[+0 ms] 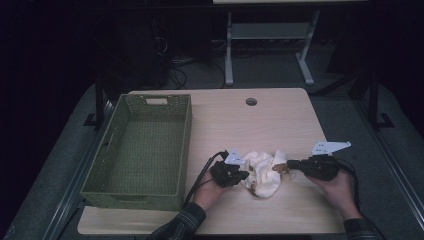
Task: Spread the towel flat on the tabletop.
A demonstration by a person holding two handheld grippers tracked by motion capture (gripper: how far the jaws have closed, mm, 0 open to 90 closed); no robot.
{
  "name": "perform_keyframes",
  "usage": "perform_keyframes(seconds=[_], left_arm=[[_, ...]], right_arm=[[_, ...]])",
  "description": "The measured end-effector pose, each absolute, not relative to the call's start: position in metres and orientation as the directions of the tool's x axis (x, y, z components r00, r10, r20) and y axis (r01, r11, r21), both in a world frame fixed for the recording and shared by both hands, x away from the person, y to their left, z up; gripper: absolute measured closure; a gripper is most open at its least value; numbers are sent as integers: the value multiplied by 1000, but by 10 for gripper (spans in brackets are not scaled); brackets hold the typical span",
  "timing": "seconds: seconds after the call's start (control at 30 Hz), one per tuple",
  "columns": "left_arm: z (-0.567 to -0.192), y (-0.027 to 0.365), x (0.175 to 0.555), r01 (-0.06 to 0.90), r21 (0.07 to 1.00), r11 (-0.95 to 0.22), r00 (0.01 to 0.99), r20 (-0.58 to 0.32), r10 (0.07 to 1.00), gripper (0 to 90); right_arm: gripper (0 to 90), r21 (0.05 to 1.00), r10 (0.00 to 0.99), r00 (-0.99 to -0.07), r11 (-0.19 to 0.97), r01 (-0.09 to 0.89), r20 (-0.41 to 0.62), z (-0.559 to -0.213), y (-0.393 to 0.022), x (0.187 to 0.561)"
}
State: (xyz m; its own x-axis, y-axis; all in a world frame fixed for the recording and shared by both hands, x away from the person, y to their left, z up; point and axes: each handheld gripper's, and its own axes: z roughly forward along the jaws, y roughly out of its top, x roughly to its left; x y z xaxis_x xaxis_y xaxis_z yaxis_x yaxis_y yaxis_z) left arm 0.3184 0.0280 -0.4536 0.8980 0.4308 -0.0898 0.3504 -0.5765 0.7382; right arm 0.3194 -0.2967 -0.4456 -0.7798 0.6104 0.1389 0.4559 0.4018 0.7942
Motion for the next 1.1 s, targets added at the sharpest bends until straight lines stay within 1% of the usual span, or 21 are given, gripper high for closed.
perform_keyframes(seconds=[0.07, 0.17, 0.27, 0.3, 0.37, 0.43, 0.47, 0.5, 0.53, 0.73, 0.93, 1.0, 1.1], left_arm=[[-457, 28, 320, 361, 738, -570, 890, -91, 446, 783], [-460, 28, 322, 357, 740, -570, 893, -92, 440, 688], [-460, 25, 324, 355, 754, -552, 894, -102, 436, 622], [-462, 23, 325, 353, 754, -555, 897, -104, 430, 618], [-465, 20, 327, 353, 746, -564, 899, -103, 426, 631], [-467, 17, 329, 354, 738, -574, 904, -114, 412, 731], [-467, 16, 329, 351, 733, -583, 907, -111, 406, 812], [-465, 16, 330, 345, 735, -584, 909, -106, 404, 858], [-462, 17, 330, 349, 738, -577, 907, -112, 405, 869], [-447, 34, 331, 356, 768, -531, 878, -81, 472, 881], [-434, 60, 333, 403, 809, -429, 791, -73, 607, 881], [-432, 61, 332, 410, 819, -402, 776, -81, 626, 881], [-431, 58, 328, 418, 817, -397, 785, -104, 611, 881]], right_arm=[[890, 791, 617, -776, 408, 455, 129, -446, -300, 320], [890, 792, 629, -766, 397, 464, 133, -445, -303, 319], [890, 791, 633, -763, 396, 466, 132, -446, -304, 318], [890, 790, 633, -763, 398, 467, 132, -446, -304, 318], [891, 790, 636, -762, 400, 465, 127, -446, -304, 317], [891, 791, 639, -758, 395, 467, 129, -446, -305, 317], [890, 793, 643, -756, 393, 466, 125, -446, -306, 317], [891, 793, 646, -753, 392, 466, 123, -445, -307, 316], [891, 795, 649, -751, 389, 465, 122, -445, -308, 316], [894, 806, 687, -720, 368, 463, 100, -441, -321, 318], [896, 807, 726, -683, 352, 475, 85, -440, -330, 323], [897, 801, 745, -664, 354, 483, 71, -440, -332, 324], [896, 802, 764, -642, 343, 488, 64, -439, -338, 324]])
